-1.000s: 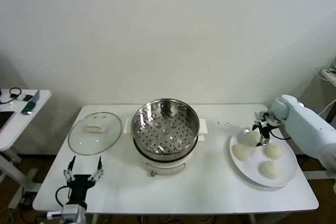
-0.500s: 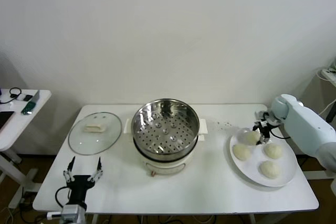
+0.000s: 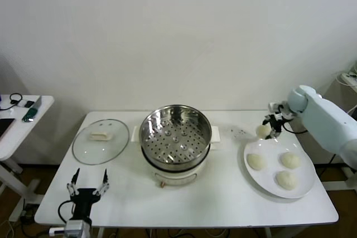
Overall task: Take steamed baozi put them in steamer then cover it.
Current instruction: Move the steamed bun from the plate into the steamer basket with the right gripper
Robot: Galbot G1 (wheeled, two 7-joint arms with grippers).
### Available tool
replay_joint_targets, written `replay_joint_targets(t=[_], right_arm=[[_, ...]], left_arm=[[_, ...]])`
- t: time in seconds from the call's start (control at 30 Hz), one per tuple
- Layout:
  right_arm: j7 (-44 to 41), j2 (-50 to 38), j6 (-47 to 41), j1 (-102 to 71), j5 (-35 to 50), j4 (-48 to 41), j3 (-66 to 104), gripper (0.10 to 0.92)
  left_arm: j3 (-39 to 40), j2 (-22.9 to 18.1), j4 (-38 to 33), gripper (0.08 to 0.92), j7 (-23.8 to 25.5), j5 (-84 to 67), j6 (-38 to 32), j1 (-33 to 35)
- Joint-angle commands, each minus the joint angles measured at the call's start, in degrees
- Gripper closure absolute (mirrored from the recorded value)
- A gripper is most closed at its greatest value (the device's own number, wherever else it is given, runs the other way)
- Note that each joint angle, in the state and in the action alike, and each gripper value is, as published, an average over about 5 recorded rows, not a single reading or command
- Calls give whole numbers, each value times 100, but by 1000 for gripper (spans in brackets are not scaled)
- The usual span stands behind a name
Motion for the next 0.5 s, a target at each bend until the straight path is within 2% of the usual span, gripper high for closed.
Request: replay_joint_targets(t=[0.03, 0.23, 0.5], right_arm=[[-48, 75, -42, 1377, 921, 592, -1259, 353], [-164, 861, 535, 2452, 1006, 997, -2067, 349], [-130, 2013, 1433, 2845, 15, 1969, -2454, 350]], left_arm=[[5, 2, -16, 177, 2, -7, -9, 18], [3, 6, -42, 177, -1, -24, -40, 85], [13, 10, -22, 177, -3, -35, -84, 153]])
